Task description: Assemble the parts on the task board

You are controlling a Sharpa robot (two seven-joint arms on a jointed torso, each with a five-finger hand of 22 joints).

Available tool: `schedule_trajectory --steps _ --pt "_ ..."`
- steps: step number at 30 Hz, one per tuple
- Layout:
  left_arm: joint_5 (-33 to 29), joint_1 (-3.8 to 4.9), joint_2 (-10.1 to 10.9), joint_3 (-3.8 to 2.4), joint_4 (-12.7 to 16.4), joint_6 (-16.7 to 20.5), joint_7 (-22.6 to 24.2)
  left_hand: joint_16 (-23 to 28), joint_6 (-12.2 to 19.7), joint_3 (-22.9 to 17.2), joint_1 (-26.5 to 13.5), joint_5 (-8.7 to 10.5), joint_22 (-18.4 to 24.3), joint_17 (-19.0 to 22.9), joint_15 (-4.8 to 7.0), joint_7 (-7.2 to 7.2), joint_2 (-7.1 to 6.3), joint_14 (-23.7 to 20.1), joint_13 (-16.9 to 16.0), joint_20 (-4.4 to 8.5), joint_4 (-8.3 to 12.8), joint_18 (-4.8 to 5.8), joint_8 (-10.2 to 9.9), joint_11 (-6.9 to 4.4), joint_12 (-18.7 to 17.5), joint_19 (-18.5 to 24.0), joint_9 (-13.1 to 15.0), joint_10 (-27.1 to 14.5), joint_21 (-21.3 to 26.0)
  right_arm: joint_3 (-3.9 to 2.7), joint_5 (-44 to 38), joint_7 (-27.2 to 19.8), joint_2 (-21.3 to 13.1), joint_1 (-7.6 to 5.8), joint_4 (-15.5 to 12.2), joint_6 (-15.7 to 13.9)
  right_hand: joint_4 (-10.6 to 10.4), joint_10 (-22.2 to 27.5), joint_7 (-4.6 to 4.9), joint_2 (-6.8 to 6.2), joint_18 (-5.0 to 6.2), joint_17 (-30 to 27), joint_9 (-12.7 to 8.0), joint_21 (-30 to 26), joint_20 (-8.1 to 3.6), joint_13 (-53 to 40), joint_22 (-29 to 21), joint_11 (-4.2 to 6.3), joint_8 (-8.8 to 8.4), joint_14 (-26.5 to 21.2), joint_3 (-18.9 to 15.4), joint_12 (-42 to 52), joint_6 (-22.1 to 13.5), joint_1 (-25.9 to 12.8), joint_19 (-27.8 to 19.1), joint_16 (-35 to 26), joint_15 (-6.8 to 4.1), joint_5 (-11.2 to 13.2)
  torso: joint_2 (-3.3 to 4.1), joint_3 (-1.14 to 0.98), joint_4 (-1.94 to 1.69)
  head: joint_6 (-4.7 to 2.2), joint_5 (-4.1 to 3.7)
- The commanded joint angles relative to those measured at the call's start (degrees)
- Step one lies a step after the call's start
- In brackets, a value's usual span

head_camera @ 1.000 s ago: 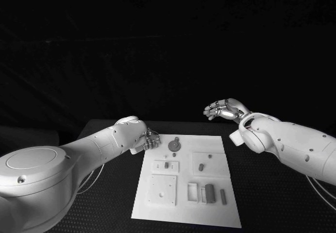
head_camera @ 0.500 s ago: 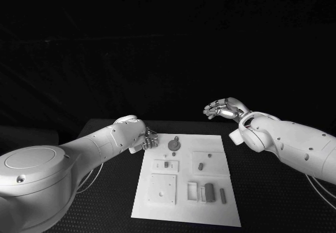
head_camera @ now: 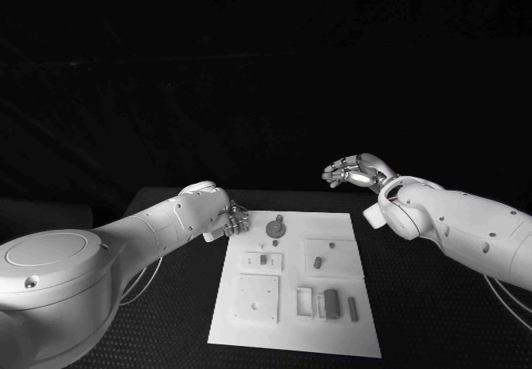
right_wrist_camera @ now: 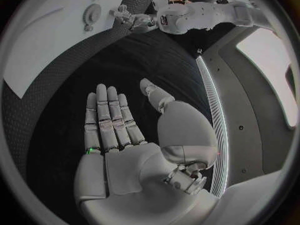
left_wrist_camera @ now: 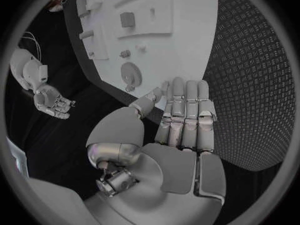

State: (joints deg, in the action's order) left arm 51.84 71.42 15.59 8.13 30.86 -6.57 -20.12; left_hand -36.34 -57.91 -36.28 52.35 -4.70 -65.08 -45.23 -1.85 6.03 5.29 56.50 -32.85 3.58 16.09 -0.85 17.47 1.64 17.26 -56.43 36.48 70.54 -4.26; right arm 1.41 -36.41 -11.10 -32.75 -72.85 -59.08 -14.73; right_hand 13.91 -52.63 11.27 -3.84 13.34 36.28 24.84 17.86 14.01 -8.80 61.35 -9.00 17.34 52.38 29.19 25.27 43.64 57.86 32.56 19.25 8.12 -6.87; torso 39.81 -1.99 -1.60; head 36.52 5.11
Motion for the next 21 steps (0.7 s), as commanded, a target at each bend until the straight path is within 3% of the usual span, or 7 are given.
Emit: schedule_trajectory --steps 1,9,21 --pt "-1.27 0.01 -0.02 -0.03 -0.05 -0.02 1.25 -0.25 -0.37 -0.27 0.59 -0.41 -0.08 0.06 -0.02 0.19 0.21 0.18 0.06 0.07 0.00 0.85 0.17 -0.05 -0.11 -0.30 0.05 0.40 0.04 -0.04 -0.09 -0.39 -0.01 -0.02 -0.06 0.27 -0.20 -0.23 1.00 -0.25 -0.58 0.09 -0.09 -0.32 -0.01 0.05 0.08 -0.19 0.37 -0.27 -0.19 -0.30 -0.30 0.34 -0.34 -0.22 -0.01 -0.12 0.00 0.00 0.00 0.02 0.00" --pt "-3.88 0.03 0.33 -0.06 -0.14 1.10 1.98 -0.80 -1.08 -0.41 0.42 -2.77 -0.41 0.16 0.16 -0.12 0.58 0.55 0.11 0.26 0.21 0.85 0.65 -0.31 0.02 -0.74 0.30 1.25 -0.01 -0.04 -0.07 -0.39 -0.09 -0.02 -0.09 0.22 -0.23 -0.24 1.01 -0.25 -0.58 0.11 -0.11 -0.34 -0.01 0.07 0.11 -0.18 0.38 -0.27 -0.20 -0.31 -0.30 0.33 -0.33 -0.25 -0.01 -0.12 0.00 -0.02 0.00 0.05 -0.02" --pt "-6.90 0.19 1.47 -0.10 0.67 -1.12 1.66 -1.83 -1.91 -0.25 0.09 -6.26 -1.23 0.08 0.47 -0.58 0.23 0.93 -0.39 0.60 0.34 0.85 1.14 -0.77 0.65 -1.34 1.30 2.36 -0.16 -0.04 -0.04 -0.36 -0.39 -0.02 -0.24 0.16 -0.26 -0.26 1.01 -0.27 -0.58 0.14 -0.13 -0.37 -0.01 0.10 0.15 -0.18 0.39 -0.26 -0.22 -0.32 -0.30 0.32 -0.33 -0.28 -0.01 -0.12 -0.02 0.02 -0.05 0.18 0.01"
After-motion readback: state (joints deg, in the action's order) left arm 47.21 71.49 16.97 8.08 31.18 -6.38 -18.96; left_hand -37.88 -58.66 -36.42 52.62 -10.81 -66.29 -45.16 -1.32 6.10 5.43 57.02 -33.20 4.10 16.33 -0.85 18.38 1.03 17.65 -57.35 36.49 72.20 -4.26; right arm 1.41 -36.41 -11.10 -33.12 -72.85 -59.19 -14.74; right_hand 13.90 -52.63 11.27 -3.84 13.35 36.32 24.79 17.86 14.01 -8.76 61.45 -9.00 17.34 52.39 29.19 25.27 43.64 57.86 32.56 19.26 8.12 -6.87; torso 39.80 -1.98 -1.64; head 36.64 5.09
